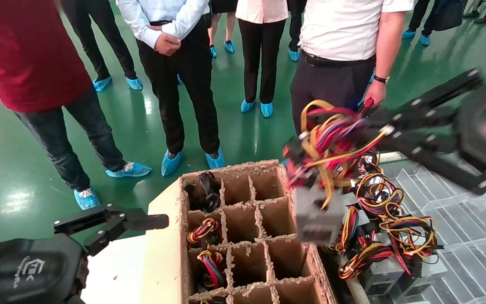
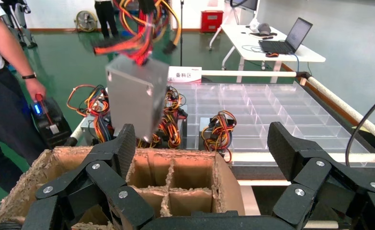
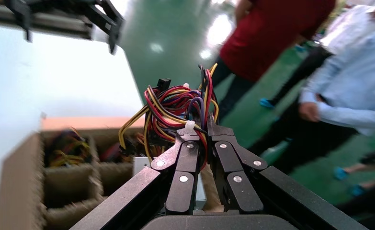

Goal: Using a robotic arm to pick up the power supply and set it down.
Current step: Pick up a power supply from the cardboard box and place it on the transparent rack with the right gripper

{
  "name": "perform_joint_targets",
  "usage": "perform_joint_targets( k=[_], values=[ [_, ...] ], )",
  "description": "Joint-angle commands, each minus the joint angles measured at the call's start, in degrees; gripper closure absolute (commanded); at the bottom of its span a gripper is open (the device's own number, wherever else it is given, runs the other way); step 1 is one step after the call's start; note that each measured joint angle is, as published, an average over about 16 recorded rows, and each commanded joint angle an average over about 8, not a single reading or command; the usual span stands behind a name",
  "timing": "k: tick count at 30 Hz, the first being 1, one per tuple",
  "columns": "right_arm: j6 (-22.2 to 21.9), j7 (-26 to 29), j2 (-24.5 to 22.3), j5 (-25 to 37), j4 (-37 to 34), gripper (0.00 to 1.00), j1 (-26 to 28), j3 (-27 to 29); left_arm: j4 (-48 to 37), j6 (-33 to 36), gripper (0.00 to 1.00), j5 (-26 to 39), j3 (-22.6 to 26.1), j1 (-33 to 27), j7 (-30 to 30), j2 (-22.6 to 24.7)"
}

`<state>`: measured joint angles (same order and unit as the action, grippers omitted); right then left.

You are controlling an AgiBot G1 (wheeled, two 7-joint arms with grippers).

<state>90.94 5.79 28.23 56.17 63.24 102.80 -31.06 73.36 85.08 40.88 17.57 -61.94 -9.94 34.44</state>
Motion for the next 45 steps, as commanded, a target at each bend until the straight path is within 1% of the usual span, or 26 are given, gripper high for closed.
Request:
perform_joint_targets(
  k=[1,7,11,15,20,27,32,38,45],
  values=[
    [0.22,-0.83,-1.19,-0.08,-1.30,1.00,1.98,-0.62,0.00,0.00,0.00,0.00,0.00,0.00,0.00,0.00],
    [0.28,-3.68,-6.13,1.42,-4.78,1.00,8.80,-3.67,0.00,-0.01,0.00,-0.01,0.02,0.00,0.01,-0.01],
    [0.20,-5.07,-10.03,2.10,-6.19,1.00,12.41,-5.26,0.00,-0.01,0.00,-0.02,0.03,-0.01,0.01,-0.01],
    [0.20,-6.25,-14.28,2.79,-6.69,1.00,14.69,-6.70,0.00,-0.02,0.00,-0.03,0.04,-0.01,0.02,-0.02],
    [0.26,-7.96,-19.68,3.77,-6.75,1.00,15.74,-8.84,0.00,-0.02,0.00,-0.04,0.05,-0.01,0.03,-0.02],
    [0.32,-11.03,-25.99,4.61,-6.70,1.00,14.63,-12.06,0.00,-0.03,0.00,-0.05,0.07,-0.02,0.03,-0.03],
    [0.36,-13.64,-29.13,4.86,-6.37,1.00,12.37,-14.48,0.00,-0.03,0.00,-0.06,0.08,-0.02,0.04,-0.03],
    [0.41,-16.98,-31.58,4.59,-5.12,1.00,8.60,-17.34,0.00,-0.04,0.00,-0.07,0.10,-0.02,0.05,-0.04],
    [0.35,-20.22,-32.78,3.84,-2.79,1.00,4.30,-19.43,0.00,-0.05,0.00,-0.08,0.11,-0.03,0.06,-0.05]
  ],
)
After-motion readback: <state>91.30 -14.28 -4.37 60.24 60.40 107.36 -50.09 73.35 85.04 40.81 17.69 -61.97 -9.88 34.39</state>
